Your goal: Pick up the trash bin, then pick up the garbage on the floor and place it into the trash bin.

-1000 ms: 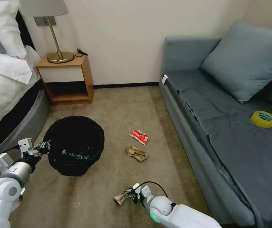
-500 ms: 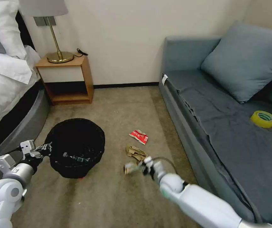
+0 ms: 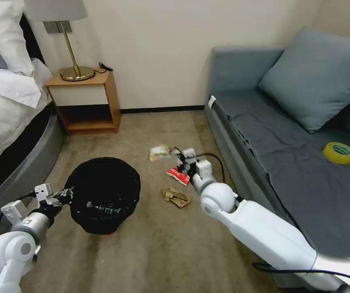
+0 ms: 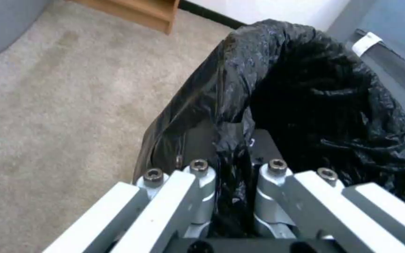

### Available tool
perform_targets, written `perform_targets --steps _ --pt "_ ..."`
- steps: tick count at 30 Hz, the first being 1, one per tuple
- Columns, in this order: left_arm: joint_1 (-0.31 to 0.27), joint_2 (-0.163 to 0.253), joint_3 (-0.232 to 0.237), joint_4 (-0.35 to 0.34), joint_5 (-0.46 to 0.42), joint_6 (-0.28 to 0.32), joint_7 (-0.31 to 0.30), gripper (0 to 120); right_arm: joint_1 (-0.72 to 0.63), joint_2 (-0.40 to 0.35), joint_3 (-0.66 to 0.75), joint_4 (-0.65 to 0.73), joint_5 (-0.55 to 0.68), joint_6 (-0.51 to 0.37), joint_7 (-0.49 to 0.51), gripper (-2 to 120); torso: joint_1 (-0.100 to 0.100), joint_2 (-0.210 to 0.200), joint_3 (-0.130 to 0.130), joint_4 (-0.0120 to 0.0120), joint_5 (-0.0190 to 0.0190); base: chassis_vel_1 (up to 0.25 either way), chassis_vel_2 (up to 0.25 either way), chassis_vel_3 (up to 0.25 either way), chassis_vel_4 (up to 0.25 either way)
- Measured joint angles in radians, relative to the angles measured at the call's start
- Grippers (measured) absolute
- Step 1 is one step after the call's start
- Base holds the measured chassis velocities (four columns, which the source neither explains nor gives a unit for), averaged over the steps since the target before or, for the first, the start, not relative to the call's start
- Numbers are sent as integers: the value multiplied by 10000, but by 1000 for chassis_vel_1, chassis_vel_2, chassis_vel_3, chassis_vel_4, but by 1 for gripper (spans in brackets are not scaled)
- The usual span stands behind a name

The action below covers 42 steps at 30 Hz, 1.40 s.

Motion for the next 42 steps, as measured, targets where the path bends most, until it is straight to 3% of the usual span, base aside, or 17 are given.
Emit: perform_targets --steps 9,22,25,27,29,33,42 --pt "193 -168 45 -350 -126 137 -89 6 765 180 -2548 924 -330 186 -447 0 0 0 -1 1 0 0 0 0 0" --pt "440 -419 13 -750 -217 268 -197 6 245 500 -3456 291 -1142 108 -495 0 0 0 0 0 1 0 0 0 0" --pt "489 -470 -18 -818 -230 288 -200 6 181 465 -3457 218 -1204 39 -466 7 0 0 0 1 1 0 0 0 0" --pt "530 -568 -35 -904 -252 319 -203 6 131 363 -3456 192 -1260 -36 -429 19 0 0 -1 0 1 0 0 0 0" --pt "532 -582 -36 -914 -252 325 -207 6 126 344 -3456 187 -1270 -41 -426 20 0 0 0 0 1 0 0 0 0" --pt "628 -858 -39 -1126 -227 394 -241 6 76 127 -3426 272 -1319 -106 -375 42 0 0 -1 0 2 0 0 0 0" --pt "664 -1064 -96 -1259 -198 464 -378 6 -101 -218 -3017 611 -1400 -124 -285 70 0 0 0 0 2 0 0 0 0"
